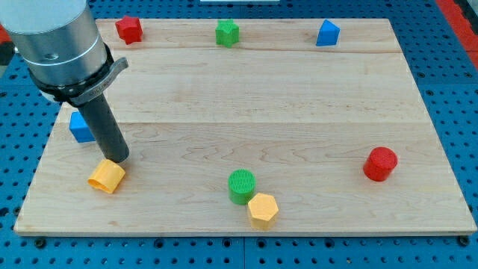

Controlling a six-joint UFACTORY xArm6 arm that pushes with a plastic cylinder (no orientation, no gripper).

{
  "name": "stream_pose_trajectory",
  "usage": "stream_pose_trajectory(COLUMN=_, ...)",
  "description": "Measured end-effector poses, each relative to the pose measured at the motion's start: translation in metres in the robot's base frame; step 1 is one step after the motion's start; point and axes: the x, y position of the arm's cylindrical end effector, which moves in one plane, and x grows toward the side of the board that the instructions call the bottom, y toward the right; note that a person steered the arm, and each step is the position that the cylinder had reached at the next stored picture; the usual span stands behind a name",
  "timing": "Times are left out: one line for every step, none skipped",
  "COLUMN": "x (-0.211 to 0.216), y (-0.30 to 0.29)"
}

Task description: Push the hexagon below the green circle

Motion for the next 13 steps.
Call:
stream_pose_trajectory(x=0.0, y=0.001)
stream_pose_trajectory(x=-0.001, y=0.031)
stream_pose_trajectory(x=-0.001, y=0.096)
stream_pose_trajectory(x=0.01, y=0.194)
stream_pose_trajectory(x=0.05, y=0.261)
stream_pose_trajectory(x=0.072, y=0.281)
stream_pose_trajectory(x=0.082, y=0.28)
stream_pose_trajectory(x=0.082, y=0.264)
stream_pose_trajectory(x=0.082, y=0.243)
stream_pose_trajectory(x=0.082, y=0.21)
stream_pose_trajectory(x=0.082, y=0.204)
stream_pose_trajectory(x=0.082, y=0.204)
stream_pose_trajectory(x=0.082, y=0.205)
